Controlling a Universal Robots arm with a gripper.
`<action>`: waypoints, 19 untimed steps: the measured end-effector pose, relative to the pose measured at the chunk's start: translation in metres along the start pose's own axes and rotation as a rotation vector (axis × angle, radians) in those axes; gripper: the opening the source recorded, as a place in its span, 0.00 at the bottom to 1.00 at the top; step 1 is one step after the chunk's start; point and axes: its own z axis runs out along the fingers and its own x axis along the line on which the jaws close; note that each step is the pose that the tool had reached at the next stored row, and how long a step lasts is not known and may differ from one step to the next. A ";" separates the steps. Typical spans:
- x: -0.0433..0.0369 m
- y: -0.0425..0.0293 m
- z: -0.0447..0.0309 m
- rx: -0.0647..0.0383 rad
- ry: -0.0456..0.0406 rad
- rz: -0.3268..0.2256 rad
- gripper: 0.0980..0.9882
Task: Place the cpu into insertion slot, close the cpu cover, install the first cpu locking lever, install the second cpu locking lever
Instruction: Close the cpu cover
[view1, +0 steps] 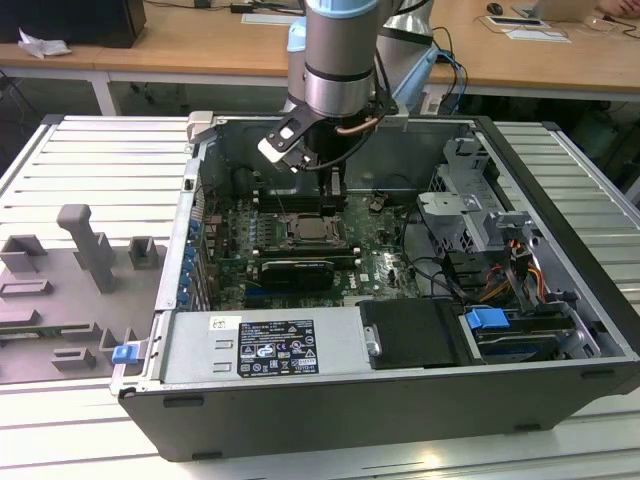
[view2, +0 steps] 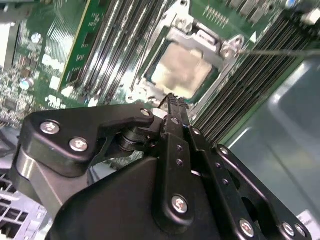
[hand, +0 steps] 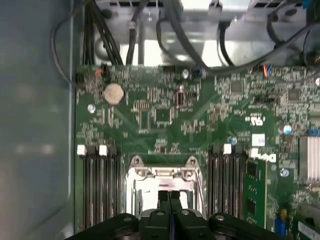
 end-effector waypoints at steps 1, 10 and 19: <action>0.0000 -0.0028 0.0011 0.000 0.0000 -0.002 0.01; -0.0013 -0.0131 0.0124 0.000 0.0007 -0.026 0.01; -0.0014 -0.0255 0.0181 0.000 0.0008 -0.030 0.01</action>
